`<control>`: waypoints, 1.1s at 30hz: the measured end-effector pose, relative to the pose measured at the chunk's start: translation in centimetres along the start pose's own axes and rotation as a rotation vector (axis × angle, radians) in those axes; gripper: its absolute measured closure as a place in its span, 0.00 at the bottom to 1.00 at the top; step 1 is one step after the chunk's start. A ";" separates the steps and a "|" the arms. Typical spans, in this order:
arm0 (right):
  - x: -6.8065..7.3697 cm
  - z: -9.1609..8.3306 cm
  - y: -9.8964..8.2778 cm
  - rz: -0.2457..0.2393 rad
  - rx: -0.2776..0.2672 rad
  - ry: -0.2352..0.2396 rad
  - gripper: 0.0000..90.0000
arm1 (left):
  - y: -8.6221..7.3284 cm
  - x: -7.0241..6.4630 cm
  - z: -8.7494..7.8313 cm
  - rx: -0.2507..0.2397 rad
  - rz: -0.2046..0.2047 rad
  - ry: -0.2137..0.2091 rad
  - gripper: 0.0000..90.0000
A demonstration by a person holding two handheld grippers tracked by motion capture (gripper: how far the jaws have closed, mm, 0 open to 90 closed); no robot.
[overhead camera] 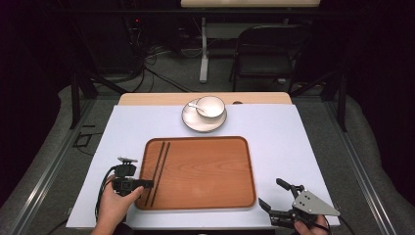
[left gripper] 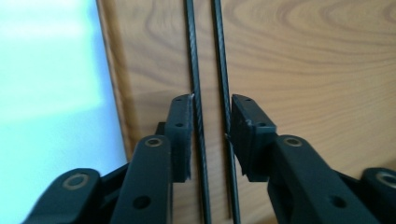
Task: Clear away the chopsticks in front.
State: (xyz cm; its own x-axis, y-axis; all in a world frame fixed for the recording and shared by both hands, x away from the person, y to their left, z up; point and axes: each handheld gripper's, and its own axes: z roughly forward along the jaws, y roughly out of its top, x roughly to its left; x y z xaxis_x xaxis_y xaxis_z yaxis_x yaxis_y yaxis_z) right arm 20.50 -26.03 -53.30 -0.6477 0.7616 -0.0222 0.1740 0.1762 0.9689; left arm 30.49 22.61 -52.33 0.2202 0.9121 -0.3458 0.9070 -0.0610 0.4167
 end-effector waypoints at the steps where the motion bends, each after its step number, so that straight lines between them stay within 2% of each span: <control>1: 0.0 0.0 0.0 0.000 0.000 0.000 0.16 | 0.0 0.0 -0.1 -0.014 0.013 -0.003 0.74; 2: 0.0 0.0 0.0 0.000 0.000 0.000 0.16 | 0.0 -0.1 -0.2 -0.034 0.029 -0.005 0.71; 5: 0.0 0.0 0.0 0.000 0.000 -0.001 0.16 | -0.3 -0.4 -0.5 -0.116 0.113 -0.001 0.62; 9: 0.0 0.0 0.0 0.001 -0.001 -0.001 0.16 | -0.7 -0.9 -1.1 -0.208 0.201 -0.039 0.53; 11: -0.1 0.0 0.0 -0.004 -0.001 -0.002 0.16 | -0.9 -1.1 -1.6 -0.258 0.230 -0.065 0.50; 15: 0.0 0.0 0.0 0.000 -0.002 -0.002 0.16 | -1.4 -1.2 -2.5 -0.394 0.268 -0.109 0.40; 17: 0.0 0.0 0.0 0.001 -0.002 -0.002 0.16 | -1.7 -1.2 -2.9 -0.447 0.289 -0.119 0.37; 19: 0.0 0.0 0.0 0.002 -0.001 -0.002 0.16 | -2.2 -1.2 -3.1 -0.493 0.323 -0.101 0.35; 23: 0.0 0.0 0.0 0.001 0.000 -0.002 0.16 | -3.3 -1.2 -3.3 -0.526 0.377 -0.111 0.35; 27: 0.0 0.0 0.0 0.000 0.000 -0.002 0.16 | -4.5 -0.9 -3.2 -0.531 0.429 -0.129 0.35; 33: 0.0 0.0 0.0 0.001 0.002 -0.003 0.16 | -5.6 -0.4 -2.7 -0.515 0.431 -0.138 0.35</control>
State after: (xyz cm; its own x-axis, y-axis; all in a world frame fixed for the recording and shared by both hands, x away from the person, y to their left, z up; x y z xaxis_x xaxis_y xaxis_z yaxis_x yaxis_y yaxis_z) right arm 20.51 -26.01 -53.30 -0.6453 0.7636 -0.0218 0.1759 0.1763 0.9685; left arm 24.37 23.65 -52.21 0.5981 0.7875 -0.1490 0.4492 -0.1753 0.8761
